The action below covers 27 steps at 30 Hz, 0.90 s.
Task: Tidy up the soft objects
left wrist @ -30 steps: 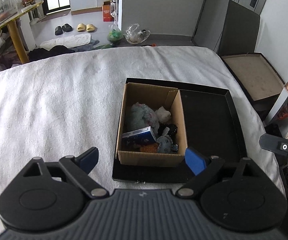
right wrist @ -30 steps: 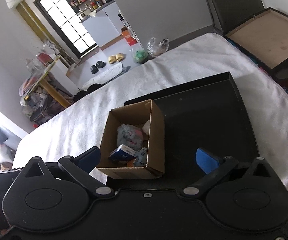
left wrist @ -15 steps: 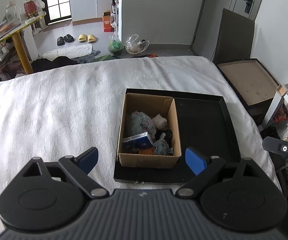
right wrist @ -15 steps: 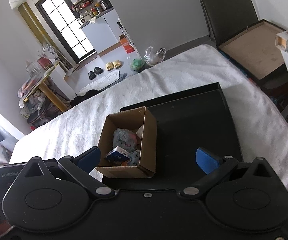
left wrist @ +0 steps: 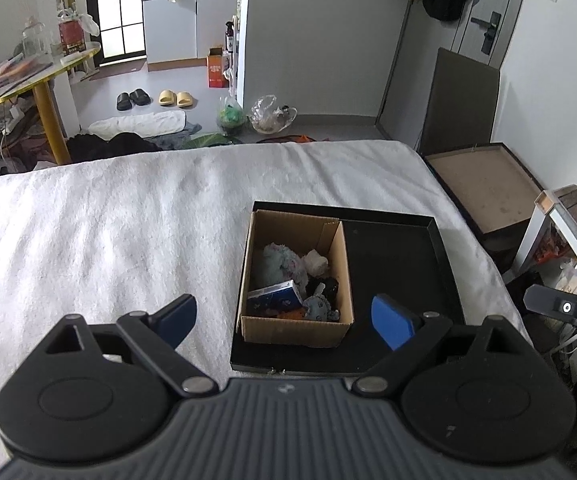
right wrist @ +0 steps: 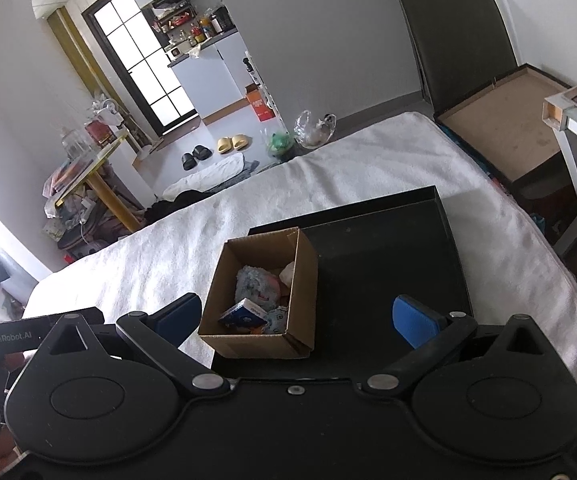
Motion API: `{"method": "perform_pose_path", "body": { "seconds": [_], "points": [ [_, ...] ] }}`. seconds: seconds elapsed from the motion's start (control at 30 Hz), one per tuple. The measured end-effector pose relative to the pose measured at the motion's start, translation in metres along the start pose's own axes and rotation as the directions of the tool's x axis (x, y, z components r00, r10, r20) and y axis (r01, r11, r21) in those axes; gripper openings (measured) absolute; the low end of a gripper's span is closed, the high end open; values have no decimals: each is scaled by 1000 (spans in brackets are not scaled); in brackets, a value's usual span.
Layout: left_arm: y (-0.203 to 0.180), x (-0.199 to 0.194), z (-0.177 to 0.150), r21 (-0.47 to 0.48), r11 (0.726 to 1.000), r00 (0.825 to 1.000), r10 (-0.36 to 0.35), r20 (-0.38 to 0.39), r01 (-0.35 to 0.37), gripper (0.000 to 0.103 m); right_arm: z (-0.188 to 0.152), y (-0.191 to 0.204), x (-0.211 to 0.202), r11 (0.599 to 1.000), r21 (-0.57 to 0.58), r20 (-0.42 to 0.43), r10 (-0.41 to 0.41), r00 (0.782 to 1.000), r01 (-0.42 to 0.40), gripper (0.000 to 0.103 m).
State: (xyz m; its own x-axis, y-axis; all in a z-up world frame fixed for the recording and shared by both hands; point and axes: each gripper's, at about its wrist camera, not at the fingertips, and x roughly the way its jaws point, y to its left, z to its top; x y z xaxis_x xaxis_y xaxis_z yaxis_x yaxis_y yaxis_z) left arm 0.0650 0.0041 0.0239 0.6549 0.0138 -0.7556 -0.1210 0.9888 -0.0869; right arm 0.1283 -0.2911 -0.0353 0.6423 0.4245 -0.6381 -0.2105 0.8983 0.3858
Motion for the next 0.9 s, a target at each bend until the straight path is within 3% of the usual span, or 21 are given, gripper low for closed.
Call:
{"method": "perform_pose_path", "body": {
  "seconds": [0.9],
  "points": [
    [3, -50, -11, 10, 1000, 996, 1, 93, -2, 94, -4, 23, -45, 999, -53, 75, 6, 997, -2, 103]
  ]
}}
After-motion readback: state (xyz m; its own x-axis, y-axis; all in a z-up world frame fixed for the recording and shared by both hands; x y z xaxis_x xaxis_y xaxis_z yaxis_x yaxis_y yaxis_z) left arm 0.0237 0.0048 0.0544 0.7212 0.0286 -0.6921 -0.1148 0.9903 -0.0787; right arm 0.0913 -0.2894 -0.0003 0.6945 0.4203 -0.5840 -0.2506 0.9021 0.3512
